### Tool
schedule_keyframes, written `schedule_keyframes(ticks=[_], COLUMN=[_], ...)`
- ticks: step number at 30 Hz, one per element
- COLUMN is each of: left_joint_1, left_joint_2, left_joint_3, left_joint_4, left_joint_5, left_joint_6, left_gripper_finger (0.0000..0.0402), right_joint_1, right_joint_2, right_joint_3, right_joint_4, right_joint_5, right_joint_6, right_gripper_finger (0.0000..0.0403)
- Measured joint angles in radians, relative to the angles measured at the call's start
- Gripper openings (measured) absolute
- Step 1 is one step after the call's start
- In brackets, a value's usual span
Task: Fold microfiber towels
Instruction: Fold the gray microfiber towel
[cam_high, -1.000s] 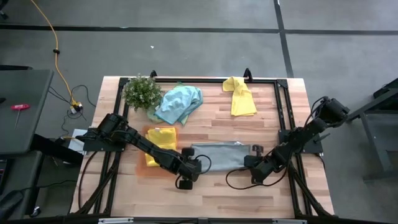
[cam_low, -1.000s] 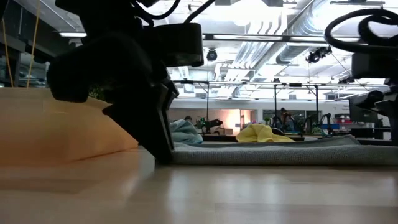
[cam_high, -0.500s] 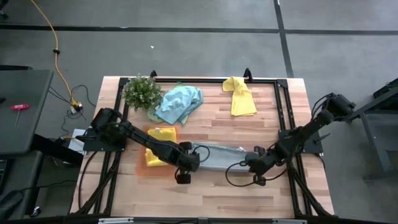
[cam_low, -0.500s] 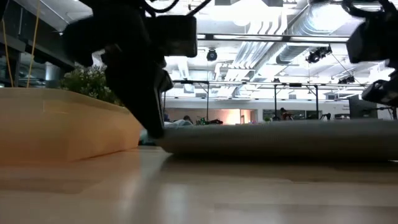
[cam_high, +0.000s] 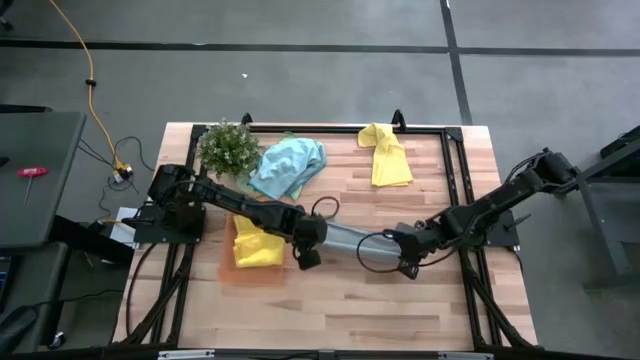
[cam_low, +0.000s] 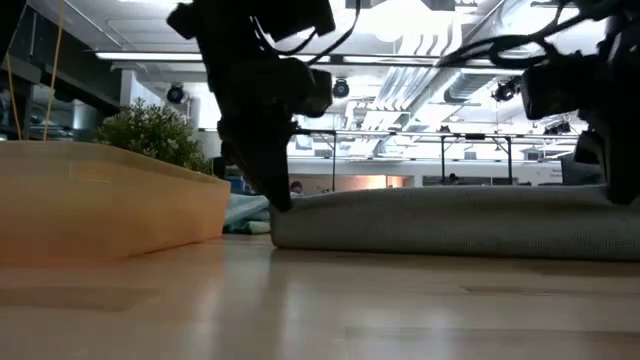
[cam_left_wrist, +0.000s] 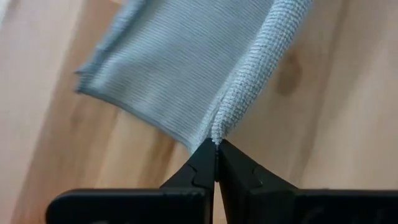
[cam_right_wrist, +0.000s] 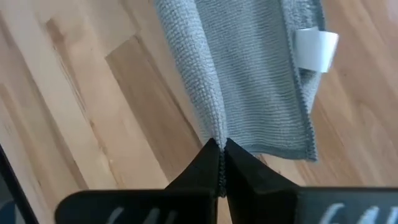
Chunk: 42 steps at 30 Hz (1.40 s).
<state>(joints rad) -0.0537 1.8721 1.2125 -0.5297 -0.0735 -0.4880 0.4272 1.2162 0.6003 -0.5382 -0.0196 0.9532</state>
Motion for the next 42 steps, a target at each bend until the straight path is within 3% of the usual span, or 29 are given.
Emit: schedule_keyframes(ticks=[7,20,26,34,42], left_joint_1=[0.036,0.146,0.152,0.152,0.150], left_joint_2=[-0.010,-0.010,-0.010,-0.010,-0.010], left_joint_3=[0.002,0.002,0.002,0.002,0.002], left_joint_4=[0.010,0.059,0.065,0.112,0.130], left_joint_5=[0.071,-0.022,-0.040,-0.148,-0.152], left_joint_6=[-0.010,-0.007,-0.007,-0.007,-0.007], left_gripper_finger=[0.0003,0.0003,0.0003,0.0003,0.0010], right_joint_1=[-0.015,-0.015,-0.015,-0.015,-0.015], right_joint_2=[-0.001,-0.001,-0.001,-0.001,-0.001], right_joint_3=[0.000,0.000,0.000,0.000,0.000], right_joint_4=[-0.022,-0.048,-0.073,-0.130,-0.132], right_joint_5=[-0.015,0.043,0.097,0.139,0.170], right_joint_6=[0.068,0.228,0.287,0.357,0.356], right_gripper_finger=[0.0000,0.0000,0.0000,0.0000,0.0000])
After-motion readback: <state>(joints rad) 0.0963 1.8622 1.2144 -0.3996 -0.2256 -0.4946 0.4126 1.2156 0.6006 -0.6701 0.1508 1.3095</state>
